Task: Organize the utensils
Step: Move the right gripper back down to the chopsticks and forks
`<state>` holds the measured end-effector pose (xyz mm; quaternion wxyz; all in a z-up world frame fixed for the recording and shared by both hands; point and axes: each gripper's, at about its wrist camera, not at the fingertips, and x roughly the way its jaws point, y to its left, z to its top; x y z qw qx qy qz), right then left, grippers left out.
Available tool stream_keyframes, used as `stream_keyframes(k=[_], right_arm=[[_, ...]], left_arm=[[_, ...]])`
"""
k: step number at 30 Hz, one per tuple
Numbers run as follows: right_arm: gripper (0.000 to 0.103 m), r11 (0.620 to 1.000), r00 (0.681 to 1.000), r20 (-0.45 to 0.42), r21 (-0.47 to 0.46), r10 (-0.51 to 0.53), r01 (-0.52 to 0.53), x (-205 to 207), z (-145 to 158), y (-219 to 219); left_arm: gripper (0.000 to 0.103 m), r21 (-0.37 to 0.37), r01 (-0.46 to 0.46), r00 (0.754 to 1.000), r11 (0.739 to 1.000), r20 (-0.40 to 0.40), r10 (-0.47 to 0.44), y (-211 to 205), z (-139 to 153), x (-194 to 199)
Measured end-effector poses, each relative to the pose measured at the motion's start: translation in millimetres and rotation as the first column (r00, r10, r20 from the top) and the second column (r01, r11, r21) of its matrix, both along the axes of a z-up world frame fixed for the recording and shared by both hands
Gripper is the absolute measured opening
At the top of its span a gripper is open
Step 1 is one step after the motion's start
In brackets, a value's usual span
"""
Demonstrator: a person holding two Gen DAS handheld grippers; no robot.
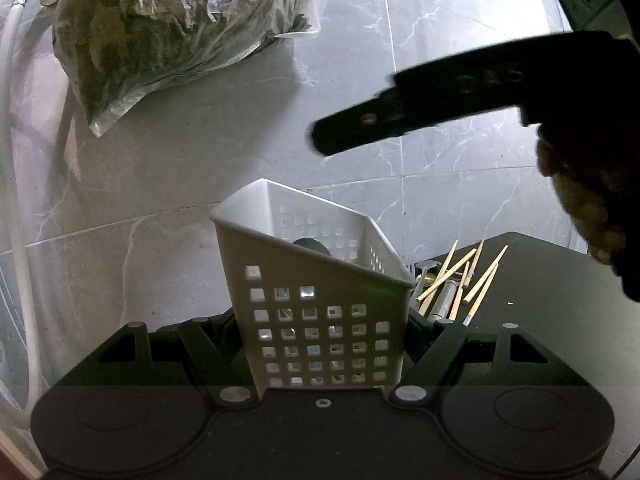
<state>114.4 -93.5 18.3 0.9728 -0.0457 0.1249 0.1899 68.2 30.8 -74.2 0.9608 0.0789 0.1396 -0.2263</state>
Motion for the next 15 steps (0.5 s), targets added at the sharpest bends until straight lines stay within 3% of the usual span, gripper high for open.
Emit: stream_keyframes(k=[4,5,9,15], right_arm=[[0.094,0.992,0.994,-0.058,0.077,-0.093,0.098,0,-8,-41],[0.098,0.989,0.991,-0.088,0.093,-0.102,0.11,3,-11,-51],[0.103,0.969,0.959,-0.25,0.172,-0.134,0.18,25,-32,-100],[0.103,0.939,0.874,-0.447,0.175,-0.192,0.296,69,-71,-157]], left_arm=[[0.077,0.002,-0.001,1.0,1.0,-0.001,0.001,-1,0,1],[0.077,0.003,-0.002,1.0,1.0,-0.001,0.002,-2,0,1],[0.077,0.005,-0.006,1.0,1.0,-0.003,0.006,-3,1,1],[0.077,0.01,-0.031,0.999,0.999,-0.009,0.031,-9,2,2]])
